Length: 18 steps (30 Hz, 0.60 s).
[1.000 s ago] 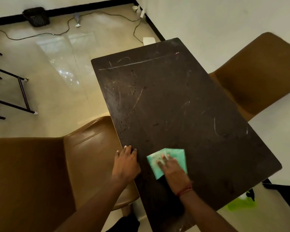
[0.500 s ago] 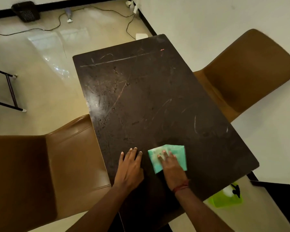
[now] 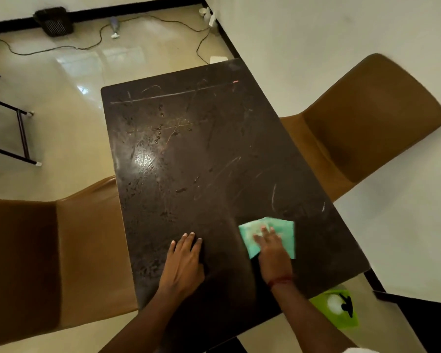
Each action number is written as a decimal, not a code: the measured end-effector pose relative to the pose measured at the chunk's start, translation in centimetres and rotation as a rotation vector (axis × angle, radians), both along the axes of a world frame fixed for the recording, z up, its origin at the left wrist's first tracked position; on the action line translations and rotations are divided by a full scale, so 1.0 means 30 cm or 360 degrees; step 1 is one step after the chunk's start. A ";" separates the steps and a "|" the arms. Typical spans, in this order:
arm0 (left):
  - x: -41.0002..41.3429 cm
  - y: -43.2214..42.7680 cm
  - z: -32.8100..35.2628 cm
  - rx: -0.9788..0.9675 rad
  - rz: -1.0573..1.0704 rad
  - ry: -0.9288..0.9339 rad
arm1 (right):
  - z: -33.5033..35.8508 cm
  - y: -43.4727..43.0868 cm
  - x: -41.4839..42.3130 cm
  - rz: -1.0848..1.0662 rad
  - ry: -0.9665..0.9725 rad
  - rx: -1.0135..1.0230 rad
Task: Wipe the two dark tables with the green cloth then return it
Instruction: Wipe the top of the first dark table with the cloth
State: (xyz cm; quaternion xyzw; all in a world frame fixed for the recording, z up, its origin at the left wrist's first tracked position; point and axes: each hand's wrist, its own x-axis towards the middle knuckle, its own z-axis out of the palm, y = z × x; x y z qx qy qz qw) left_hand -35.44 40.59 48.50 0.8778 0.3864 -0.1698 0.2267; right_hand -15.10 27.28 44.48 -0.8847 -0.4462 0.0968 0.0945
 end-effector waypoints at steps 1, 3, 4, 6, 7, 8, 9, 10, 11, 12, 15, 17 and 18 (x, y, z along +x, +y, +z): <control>0.007 -0.006 0.001 0.0018 0.0004 -0.0012 | 0.011 0.001 0.069 -0.0258 0.0071 -0.0029; 0.019 -0.020 0.006 0.0027 0.0009 -0.0021 | 0.033 0.074 0.115 -0.0630 0.0193 -0.0067; 0.025 -0.026 0.008 0.0022 0.0017 -0.0019 | 0.045 0.119 0.095 -0.0724 0.0188 -0.0073; 0.045 -0.026 0.008 0.0021 0.0028 -0.0015 | 0.043 0.186 0.011 -0.0609 0.0210 -0.0116; 0.055 -0.023 0.007 0.0004 0.0028 -0.0013 | 0.037 0.194 -0.031 -0.0444 0.0187 -0.0146; 0.065 -0.019 0.006 -0.0027 0.0024 -0.0011 | 0.035 0.182 -0.059 -0.0218 0.0145 -0.0120; 0.068 -0.015 0.002 -0.0056 0.0015 -0.0003 | 0.038 0.151 -0.060 0.0029 0.0088 -0.0103; 0.070 -0.012 -0.005 -0.0075 -0.0001 0.0009 | 0.039 0.107 -0.026 0.0239 0.0009 -0.0079; 0.071 -0.009 -0.011 -0.0088 -0.0027 0.0023 | 0.036 0.063 0.034 0.0394 -0.0086 -0.0048; 0.069 -0.006 -0.014 -0.0103 -0.0060 0.0043 | 0.039 0.025 0.107 0.0440 -0.0108 -0.0060; 0.065 0.008 -0.018 -0.0163 -0.0120 0.0098 | 0.066 -0.030 0.273 -0.0087 -0.0010 -0.0215; 0.068 0.015 -0.010 -0.0197 -0.0131 0.0113 | 0.061 0.035 0.263 -0.0498 0.0005 -0.0199; 0.072 0.016 -0.008 -0.0208 -0.0125 0.0120 | 0.067 0.082 0.218 -0.0538 0.0041 -0.0213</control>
